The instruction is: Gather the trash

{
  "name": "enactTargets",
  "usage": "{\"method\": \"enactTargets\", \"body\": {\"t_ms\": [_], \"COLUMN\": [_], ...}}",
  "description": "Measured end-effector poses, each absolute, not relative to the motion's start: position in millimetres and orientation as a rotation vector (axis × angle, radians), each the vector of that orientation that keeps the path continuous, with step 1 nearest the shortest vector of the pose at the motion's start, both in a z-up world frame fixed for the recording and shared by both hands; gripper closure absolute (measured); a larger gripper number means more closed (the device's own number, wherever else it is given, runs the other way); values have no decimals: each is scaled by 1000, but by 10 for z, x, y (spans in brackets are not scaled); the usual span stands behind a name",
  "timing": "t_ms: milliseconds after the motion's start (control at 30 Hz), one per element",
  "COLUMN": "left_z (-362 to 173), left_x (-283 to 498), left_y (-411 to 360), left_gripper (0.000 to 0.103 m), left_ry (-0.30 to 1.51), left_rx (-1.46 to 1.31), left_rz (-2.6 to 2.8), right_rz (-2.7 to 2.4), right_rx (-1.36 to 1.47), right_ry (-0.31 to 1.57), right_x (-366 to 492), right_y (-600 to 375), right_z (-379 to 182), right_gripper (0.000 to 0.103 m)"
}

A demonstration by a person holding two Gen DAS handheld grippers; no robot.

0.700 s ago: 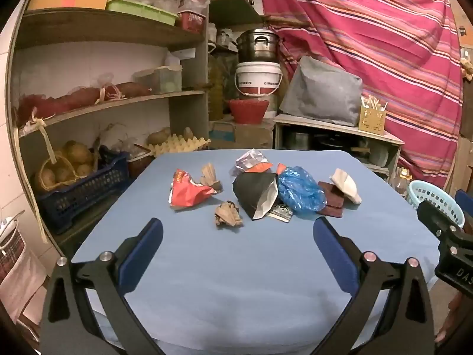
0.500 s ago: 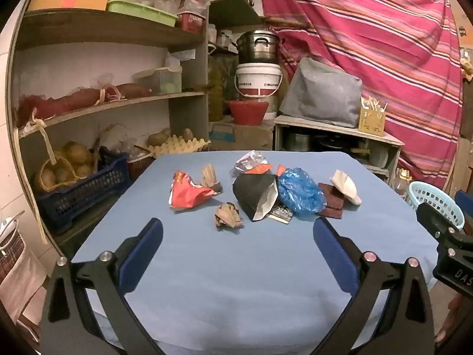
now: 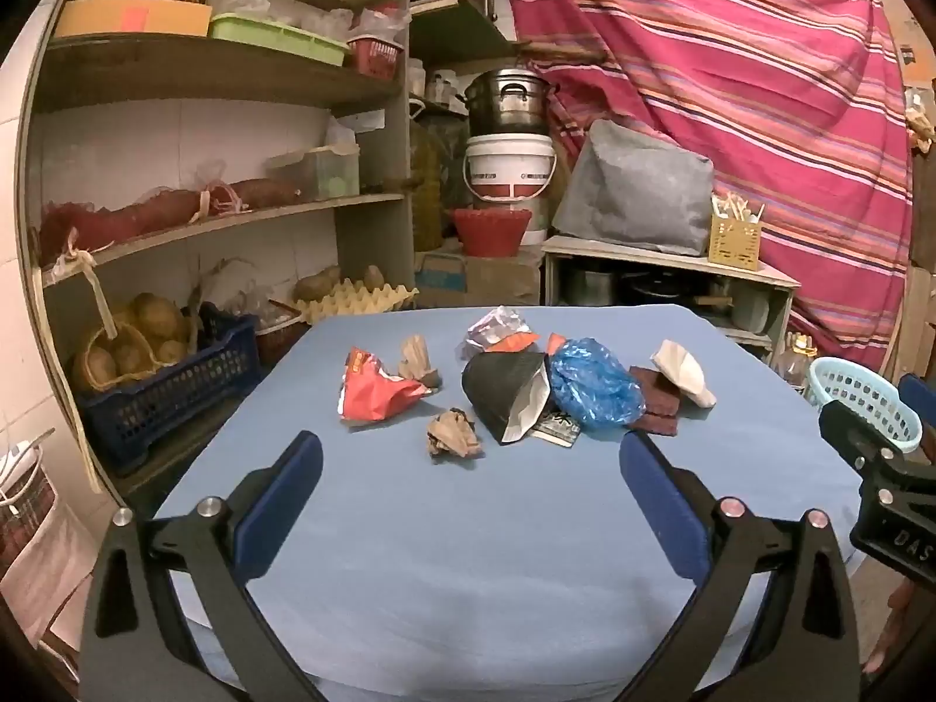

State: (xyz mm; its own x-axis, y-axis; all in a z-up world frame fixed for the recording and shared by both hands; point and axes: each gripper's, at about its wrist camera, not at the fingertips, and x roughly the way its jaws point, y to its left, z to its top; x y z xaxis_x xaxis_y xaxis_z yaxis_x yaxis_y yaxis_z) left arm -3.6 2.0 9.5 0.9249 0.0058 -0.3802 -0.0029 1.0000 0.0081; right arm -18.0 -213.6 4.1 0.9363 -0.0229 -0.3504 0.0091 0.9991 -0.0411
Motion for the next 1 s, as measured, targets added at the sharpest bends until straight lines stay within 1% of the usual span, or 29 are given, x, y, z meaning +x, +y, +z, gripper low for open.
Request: {"method": "enactTargets", "body": {"t_ms": [1000], "left_z": [103], "left_x": [-59], "left_y": [4], "left_gripper": [4], "left_ry": [381], "left_rx": [17], "left_rz": [5], "right_rz": [-15], "right_rx": [-41], "right_ry": [358], "right_x": [-187], "right_y": [-2122], "right_z": [49], "right_gripper": [4]}}
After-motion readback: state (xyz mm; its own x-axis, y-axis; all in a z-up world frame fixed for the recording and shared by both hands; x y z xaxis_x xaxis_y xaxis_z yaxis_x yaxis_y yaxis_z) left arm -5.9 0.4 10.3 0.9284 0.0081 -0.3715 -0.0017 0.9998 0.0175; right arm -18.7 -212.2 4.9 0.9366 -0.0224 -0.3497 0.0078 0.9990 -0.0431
